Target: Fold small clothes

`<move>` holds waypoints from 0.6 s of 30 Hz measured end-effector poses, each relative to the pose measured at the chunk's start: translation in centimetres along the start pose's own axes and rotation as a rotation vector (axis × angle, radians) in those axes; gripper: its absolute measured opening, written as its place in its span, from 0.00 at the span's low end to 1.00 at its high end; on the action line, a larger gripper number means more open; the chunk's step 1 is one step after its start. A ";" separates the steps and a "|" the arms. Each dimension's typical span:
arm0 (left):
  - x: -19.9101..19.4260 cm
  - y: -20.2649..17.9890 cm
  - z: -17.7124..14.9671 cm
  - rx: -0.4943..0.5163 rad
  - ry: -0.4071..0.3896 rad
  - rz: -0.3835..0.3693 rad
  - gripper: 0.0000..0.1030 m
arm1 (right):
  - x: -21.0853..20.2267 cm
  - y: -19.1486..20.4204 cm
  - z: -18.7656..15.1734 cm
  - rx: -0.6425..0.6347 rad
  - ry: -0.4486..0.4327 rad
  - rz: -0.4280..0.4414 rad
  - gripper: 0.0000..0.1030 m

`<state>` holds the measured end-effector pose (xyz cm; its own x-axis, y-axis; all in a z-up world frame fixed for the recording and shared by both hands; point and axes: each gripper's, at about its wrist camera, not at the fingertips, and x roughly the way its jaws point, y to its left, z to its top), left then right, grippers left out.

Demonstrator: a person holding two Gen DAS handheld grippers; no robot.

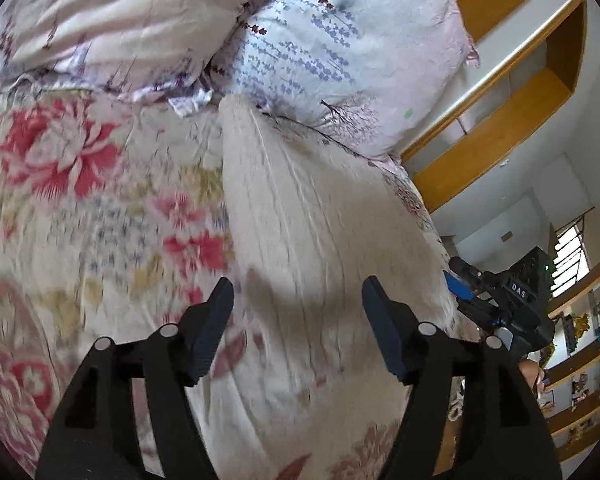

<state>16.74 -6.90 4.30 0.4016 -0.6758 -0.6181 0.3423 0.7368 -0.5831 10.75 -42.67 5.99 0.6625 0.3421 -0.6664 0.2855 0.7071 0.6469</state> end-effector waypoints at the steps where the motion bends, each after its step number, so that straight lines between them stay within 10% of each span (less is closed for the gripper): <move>1: 0.3 -0.1 0.5 -0.002 0.003 0.007 0.69 | 1.0 -0.3 0.7 0.030 0.020 0.012 0.45; 6: 2.7 -0.1 3.4 -0.043 0.038 0.052 0.70 | 4.5 -0.4 2.8 0.072 0.084 0.017 0.43; 8: 3.6 0.2 4.4 -0.062 0.048 0.060 0.69 | 5.6 0.4 3.2 0.012 0.094 -0.011 0.11; 12: 4.6 0.8 5.2 -0.084 0.050 0.055 0.68 | 3.8 2.4 3.8 -0.113 -0.042 -0.050 0.09; 18: 5.4 0.6 4.8 -0.064 0.051 0.065 0.68 | 6.9 0.7 3.4 -0.098 0.040 -0.227 0.10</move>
<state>23.22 -10.05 3.14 0.3773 -0.6279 -0.6807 0.2617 0.7774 -0.5720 17.91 -41.90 3.10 0.5606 0.1901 -0.8060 0.3546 0.8245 0.4411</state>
